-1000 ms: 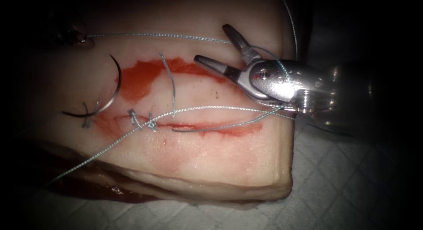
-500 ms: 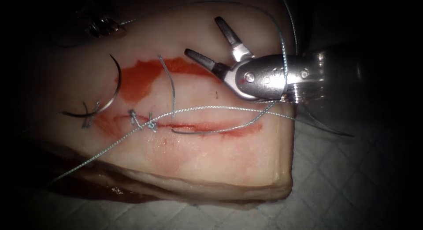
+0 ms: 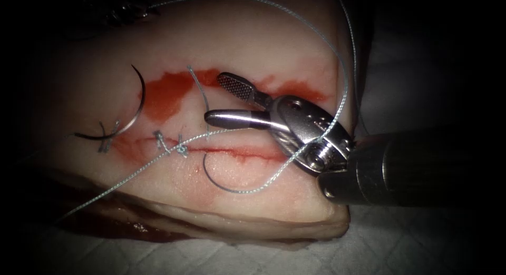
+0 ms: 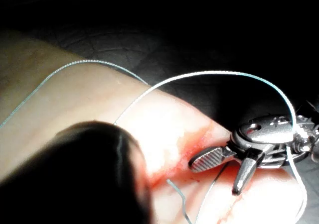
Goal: Wound Closure
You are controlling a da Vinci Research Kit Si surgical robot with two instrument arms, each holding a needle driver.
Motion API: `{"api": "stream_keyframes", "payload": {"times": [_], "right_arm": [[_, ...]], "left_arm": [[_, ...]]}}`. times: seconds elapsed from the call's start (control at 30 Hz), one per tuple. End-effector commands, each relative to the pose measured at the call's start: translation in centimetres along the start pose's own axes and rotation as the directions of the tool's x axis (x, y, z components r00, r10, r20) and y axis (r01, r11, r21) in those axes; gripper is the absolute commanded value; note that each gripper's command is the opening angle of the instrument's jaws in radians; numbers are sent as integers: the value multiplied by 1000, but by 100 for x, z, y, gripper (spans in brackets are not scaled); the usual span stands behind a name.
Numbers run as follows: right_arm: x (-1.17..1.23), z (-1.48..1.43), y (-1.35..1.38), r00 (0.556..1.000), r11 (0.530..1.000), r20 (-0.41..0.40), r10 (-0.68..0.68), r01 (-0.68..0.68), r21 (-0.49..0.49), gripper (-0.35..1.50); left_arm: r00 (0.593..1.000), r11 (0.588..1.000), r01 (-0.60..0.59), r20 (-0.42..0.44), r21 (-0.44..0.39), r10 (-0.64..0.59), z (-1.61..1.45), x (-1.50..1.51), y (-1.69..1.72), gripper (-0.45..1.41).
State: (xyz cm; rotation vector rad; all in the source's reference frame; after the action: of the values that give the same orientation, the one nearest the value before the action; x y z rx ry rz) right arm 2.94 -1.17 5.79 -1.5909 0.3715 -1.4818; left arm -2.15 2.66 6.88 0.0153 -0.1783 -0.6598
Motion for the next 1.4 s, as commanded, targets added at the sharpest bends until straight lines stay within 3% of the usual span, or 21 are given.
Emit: {"api": "stream_keyframes", "payload": {"times": [0.03,0.2,0.23,0.3,0.33,0.43,0.47,0.57,0.63,0.7,0.9,1.2,1.4], "right_arm": [[5,12,-1,999,998,26,41,-42,50,113],[3,14,-6,992,978,91,87,-102,179,119],[0,15,-6,997,967,78,9,-29,251,123],[-7,17,-6,998,937,53,-22,2,350,125],[-10,19,-6,998,918,59,-1,-23,395,125],[-16,22,-6,966,850,179,187,-251,464,123],[-13,22,-7,961,829,206,183,-264,493,123],[-12,19,-10,961,793,208,180,-267,548,123],[-14,13,-14,980,771,149,133,-197,605,125],[-17,4,-20,988,761,112,106,-153,630,126],[-27,-10,-40,992,740,107,74,-126,660,136],[-21,-14,-46,999,762,-7,-49,41,646,141],[-11,-16,-48,990,749,-64,-130,140,648,141]], "left_arm": [[1000,1000,-15,3,2,15,5,-7,-1,-45],[999,999,-43,8,11,43,4,-10,-5,-38],[999,999,-43,8,11,43,3,-9,-6,-38],[998,998,-61,8,11,61,3,-9,-7,-38],[998,998,-67,8,11,66,3,-9,-7,-38],[997,997,-77,7,10,77,2,-10,-9,-38],[997,996,-83,8,13,83,0,-10,-11,-38],[996,996,-87,13,11,87,-5,-11,-12,-40],[996,996,-85,22,8,85,-11,-14,-9,-45],[996,996,-84,33,4,84,-18,-16,-5,-45],[993,997,-80,87,-18,82,-47,-20,15,-45],[985,995,-51,161,-81,64,-88,-32,30,-45],[979,994,-38,196,-103,57,-104,-36,34,-45]]}}
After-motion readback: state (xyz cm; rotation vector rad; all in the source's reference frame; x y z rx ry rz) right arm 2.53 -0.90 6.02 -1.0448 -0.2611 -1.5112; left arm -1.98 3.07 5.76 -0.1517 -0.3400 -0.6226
